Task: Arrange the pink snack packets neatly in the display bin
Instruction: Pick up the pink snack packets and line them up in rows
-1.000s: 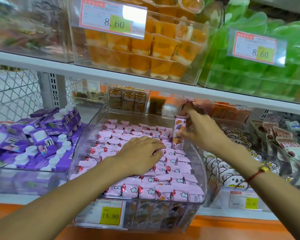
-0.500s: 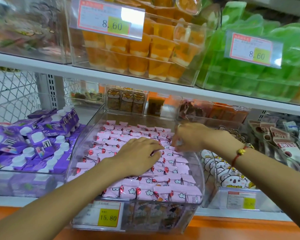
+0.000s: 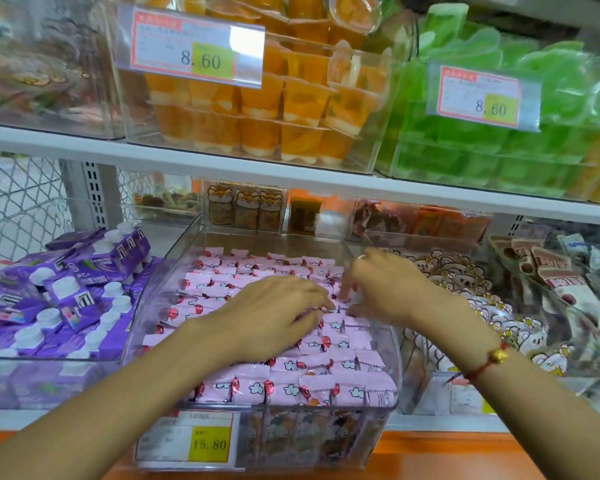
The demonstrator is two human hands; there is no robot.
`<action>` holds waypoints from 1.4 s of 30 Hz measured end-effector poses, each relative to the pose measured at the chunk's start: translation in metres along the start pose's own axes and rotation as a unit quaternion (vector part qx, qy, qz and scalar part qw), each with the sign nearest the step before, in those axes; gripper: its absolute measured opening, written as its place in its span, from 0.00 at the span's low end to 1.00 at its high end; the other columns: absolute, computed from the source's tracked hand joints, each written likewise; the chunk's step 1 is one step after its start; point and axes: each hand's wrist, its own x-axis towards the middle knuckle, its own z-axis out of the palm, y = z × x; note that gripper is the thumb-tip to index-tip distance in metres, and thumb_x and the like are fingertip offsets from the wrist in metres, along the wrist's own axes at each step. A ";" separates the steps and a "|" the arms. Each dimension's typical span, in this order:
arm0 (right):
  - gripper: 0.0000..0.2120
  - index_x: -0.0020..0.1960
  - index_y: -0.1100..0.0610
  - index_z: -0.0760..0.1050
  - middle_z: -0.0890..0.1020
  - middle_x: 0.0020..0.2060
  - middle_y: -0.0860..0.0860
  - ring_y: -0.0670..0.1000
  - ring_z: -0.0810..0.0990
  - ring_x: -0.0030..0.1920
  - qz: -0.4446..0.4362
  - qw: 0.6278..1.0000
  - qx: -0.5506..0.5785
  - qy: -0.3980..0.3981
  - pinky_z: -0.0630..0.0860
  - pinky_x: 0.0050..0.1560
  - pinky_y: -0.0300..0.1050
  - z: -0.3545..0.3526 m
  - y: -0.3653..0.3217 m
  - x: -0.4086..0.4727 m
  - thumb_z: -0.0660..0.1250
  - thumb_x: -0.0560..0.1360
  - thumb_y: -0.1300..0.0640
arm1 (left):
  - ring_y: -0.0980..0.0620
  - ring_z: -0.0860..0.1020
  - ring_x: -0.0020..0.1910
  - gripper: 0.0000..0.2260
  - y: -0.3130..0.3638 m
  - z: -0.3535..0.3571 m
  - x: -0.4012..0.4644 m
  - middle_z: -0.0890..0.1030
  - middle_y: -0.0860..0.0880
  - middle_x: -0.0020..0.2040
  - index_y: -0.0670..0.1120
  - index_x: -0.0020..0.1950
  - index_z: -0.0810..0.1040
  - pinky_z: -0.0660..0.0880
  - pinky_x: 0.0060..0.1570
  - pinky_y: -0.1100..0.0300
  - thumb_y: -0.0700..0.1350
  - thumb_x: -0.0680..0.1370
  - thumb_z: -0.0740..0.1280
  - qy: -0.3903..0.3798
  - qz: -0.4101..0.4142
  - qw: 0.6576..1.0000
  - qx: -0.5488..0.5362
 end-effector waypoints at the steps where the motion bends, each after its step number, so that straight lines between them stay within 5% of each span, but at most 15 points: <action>1: 0.12 0.54 0.47 0.80 0.79 0.55 0.52 0.56 0.75 0.59 0.005 1.000 -0.011 0.007 0.71 0.55 0.47 0.000 -0.001 0.002 0.72 0.71 0.49 | 0.57 0.65 0.68 0.16 0.000 0.001 0.000 0.69 0.59 0.71 0.57 0.70 0.70 0.64 0.62 0.60 0.53 0.82 0.54 -0.026 -0.004 1.000 -0.003; 9: 0.09 0.52 0.51 0.80 0.79 0.53 0.52 0.54 0.71 0.56 -0.014 0.997 -0.010 0.070 0.67 0.51 0.47 0.013 0.002 0.001 0.62 0.77 0.53 | 0.55 0.65 0.68 0.18 0.001 0.005 0.003 0.68 0.57 0.72 0.59 0.72 0.66 0.63 0.64 0.59 0.54 0.83 0.51 -0.093 -0.017 0.996 0.001; 14: 0.04 0.50 0.52 0.75 0.80 0.43 0.49 0.50 0.77 0.43 0.034 0.964 0.191 0.182 0.69 0.40 0.43 0.021 0.013 -0.007 0.62 0.78 0.55 | 0.54 0.66 0.67 0.17 0.002 0.005 0.006 0.70 0.57 0.70 0.58 0.71 0.67 0.65 0.65 0.56 0.54 0.83 0.51 -0.103 -0.022 0.994 0.007; 16: 0.03 0.49 0.52 0.74 0.81 0.42 0.48 0.47 0.79 0.41 0.049 0.925 0.295 0.234 0.75 0.43 0.44 0.022 0.015 -0.012 0.62 0.78 0.56 | 0.54 0.66 0.67 0.17 0.003 0.004 0.005 0.69 0.58 0.70 0.59 0.71 0.67 0.65 0.65 0.55 0.54 0.83 0.51 -0.112 -0.022 0.993 0.004; 18: 0.02 0.48 0.54 0.74 0.81 0.40 0.48 0.41 0.77 0.37 0.063 0.863 0.372 0.336 0.73 0.41 0.34 0.019 0.014 -0.016 0.62 0.78 0.58 | 0.55 0.70 0.63 0.16 0.005 0.003 0.004 0.74 0.57 0.66 0.59 0.69 0.69 0.70 0.60 0.55 0.53 0.83 0.53 -0.100 -0.030 0.994 -0.016; 21: 0.03 0.46 0.55 0.73 0.78 0.38 0.43 0.37 0.74 0.35 0.095 0.755 0.470 0.448 0.69 0.38 0.30 0.010 0.011 -0.020 0.62 0.78 0.61 | 0.59 0.78 0.41 0.13 0.012 -0.001 0.004 0.81 0.58 0.49 0.60 0.62 0.74 0.74 0.37 0.63 0.57 0.80 0.57 0.043 -0.101 0.987 -0.118; 22: 0.04 0.46 0.54 0.73 0.78 0.38 0.43 0.37 0.74 0.36 0.109 0.725 0.501 0.459 0.70 0.40 0.30 0.008 0.010 -0.021 0.62 0.78 0.60 | 0.61 0.79 0.43 0.15 0.015 -0.004 0.005 0.80 0.60 0.51 0.60 0.60 0.73 0.74 0.38 0.64 0.63 0.77 0.57 0.105 -0.134 0.973 -0.156; 25: 0.06 0.43 0.53 0.74 0.79 0.34 0.43 0.38 0.77 0.35 0.152 0.672 0.587 0.425 0.76 0.40 0.38 0.004 0.004 -0.021 0.63 0.78 0.60 | 0.64 0.74 0.52 0.26 0.028 -0.012 0.007 0.75 0.63 0.55 0.60 0.59 0.67 0.72 0.46 0.64 0.73 0.67 0.62 0.221 -0.146 0.942 -0.207; 29: 0.05 0.43 0.58 0.77 0.82 0.29 0.45 0.42 0.80 0.31 0.159 0.631 0.672 0.353 0.76 0.32 0.35 0.000 -0.012 -0.020 0.65 0.77 0.61 | 0.64 0.72 0.44 0.26 0.039 -0.010 0.008 0.74 0.62 0.49 0.58 0.56 0.67 0.68 0.35 0.73 0.64 0.65 0.73 0.270 -0.098 0.952 -0.103; 31: 0.05 0.42 0.59 0.79 0.82 0.29 0.46 0.42 0.80 0.31 0.153 0.635 0.678 0.338 0.76 0.33 0.34 -0.005 -0.016 -0.022 0.68 0.75 0.58 | 0.65 0.75 0.45 0.21 0.036 -0.012 0.007 0.77 0.62 0.46 0.57 0.54 0.69 0.71 0.37 0.74 0.59 0.67 0.74 0.291 -0.103 0.941 -0.139; 33: 0.08 0.42 0.57 0.80 0.83 0.33 0.47 0.43 0.79 0.33 0.144 0.638 0.684 0.322 0.76 0.33 0.35 -0.012 -0.014 -0.024 0.68 0.75 0.53 | 0.63 0.79 0.47 0.17 0.031 -0.018 0.007 0.81 0.59 0.48 0.53 0.55 0.73 0.73 0.43 0.73 0.54 0.71 0.73 0.244 -0.116 0.910 -0.315; 36: 0.10 0.47 0.55 0.80 0.82 0.39 0.51 0.45 0.78 0.37 0.142 0.620 0.722 0.272 0.74 0.32 0.35 -0.018 -0.007 -0.024 0.64 0.77 0.50 | 0.59 0.81 0.50 0.16 0.031 -0.023 0.008 0.84 0.53 0.52 0.50 0.62 0.76 0.74 0.45 0.72 0.50 0.75 0.67 0.074 -0.122 0.797 -0.587; 39: 0.09 0.50 0.53 0.79 0.81 0.42 0.48 0.47 0.77 0.44 0.129 0.649 0.722 0.205 0.71 0.47 0.41 -0.018 -0.001 -0.022 0.62 0.78 0.52 | 0.57 0.81 0.45 0.19 0.032 -0.021 0.012 0.84 0.51 0.50 0.48 0.63 0.77 0.75 0.47 0.65 0.51 0.73 0.64 0.016 -0.126 0.729 -0.673; 42: 0.11 0.50 0.54 0.81 0.82 0.40 0.48 0.46 0.79 0.43 0.097 0.651 0.736 0.158 0.73 0.50 0.43 -0.018 -0.001 -0.022 0.61 0.79 0.52 | 0.59 0.80 0.42 0.18 0.031 -0.021 0.013 0.84 0.53 0.47 0.48 0.61 0.78 0.73 0.47 0.64 0.51 0.73 0.63 -0.010 -0.114 0.717 -0.688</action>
